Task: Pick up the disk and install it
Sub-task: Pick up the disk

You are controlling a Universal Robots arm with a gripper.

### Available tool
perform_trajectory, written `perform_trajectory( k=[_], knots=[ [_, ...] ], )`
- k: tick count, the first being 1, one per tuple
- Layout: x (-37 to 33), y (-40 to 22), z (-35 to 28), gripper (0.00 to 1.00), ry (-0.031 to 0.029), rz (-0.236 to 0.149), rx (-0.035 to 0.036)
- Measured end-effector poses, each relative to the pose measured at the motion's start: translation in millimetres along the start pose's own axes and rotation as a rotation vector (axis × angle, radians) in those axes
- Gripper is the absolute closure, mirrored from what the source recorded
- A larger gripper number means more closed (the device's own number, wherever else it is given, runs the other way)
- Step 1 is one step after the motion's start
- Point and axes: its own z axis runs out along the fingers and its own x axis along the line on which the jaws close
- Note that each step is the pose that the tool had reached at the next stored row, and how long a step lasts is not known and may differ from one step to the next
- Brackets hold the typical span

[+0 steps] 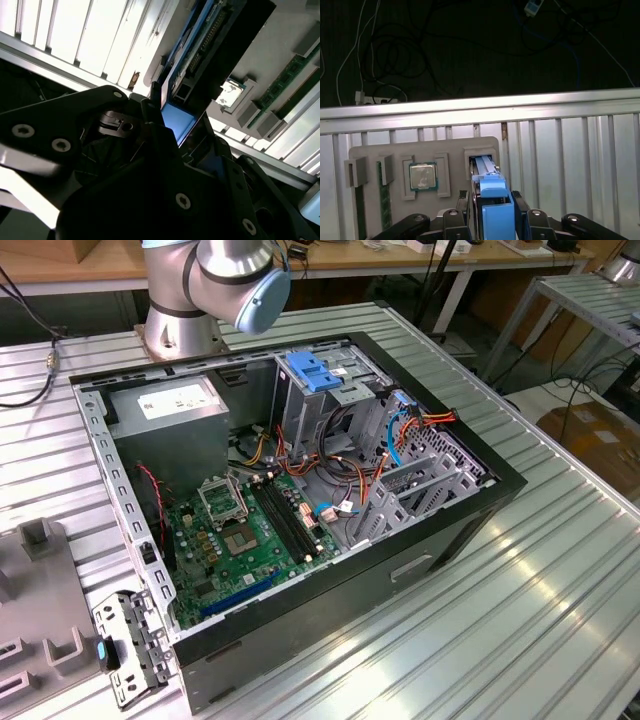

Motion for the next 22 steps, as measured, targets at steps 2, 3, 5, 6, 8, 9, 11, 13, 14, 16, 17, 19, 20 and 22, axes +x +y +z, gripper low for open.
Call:
perform_trajectory(
  k=[2, 3, 5, 6, 8, 9, 11, 13, 14, 16, 17, 19, 20, 22],
  knots=[
    [0.0, 0.0, 1.2, 0.54, 0.0001, -0.002, -0.0002],
    [0.0, 0.0, 1.5, 0.54, 0.0003, -0.011, -0.0005],
    [0.1, 0.1, 2.1, 0.54, 0.0004, -0.033, -0.0004],
    [0.1, 0.1, 2.2, 0.54, 0.0005, -0.040, -0.0004],
    [0.1, 0.1, 2.4, 0.54, 0.0005, -0.042, -0.0001],
    [0.1, 0.2, 2.8, 0.54, 0.0003, -0.042, 0.0007],
    [0.1, 0.2, 2.9, 0.54, 0.0003, -0.042, 0.0012],
    [0.1, 0.3, 3.2, 0.54, 0.0004, -0.042, 0.0014],
    [0.1, 0.2, 3.2, 0.54, 0.0004, -0.042, 0.0015],
    [0.1, 0.3, 3.2, 0.55, 0.0004, -0.041, 0.0014],
    [0.1, 0.2, 3.2, 0.62, 0.0004, -0.041, 0.0015],
    [0.1, 0.3, 3.2, 0.62, 0.0003, -0.041, 0.0015],
    [0.1, 0.3, 3.2, 0.63, 0.0003, -0.041, 0.0015],
    [0.1, 0.2, 3.2, 0.63, 0.0003, -0.041, 0.0015]
  ],
)
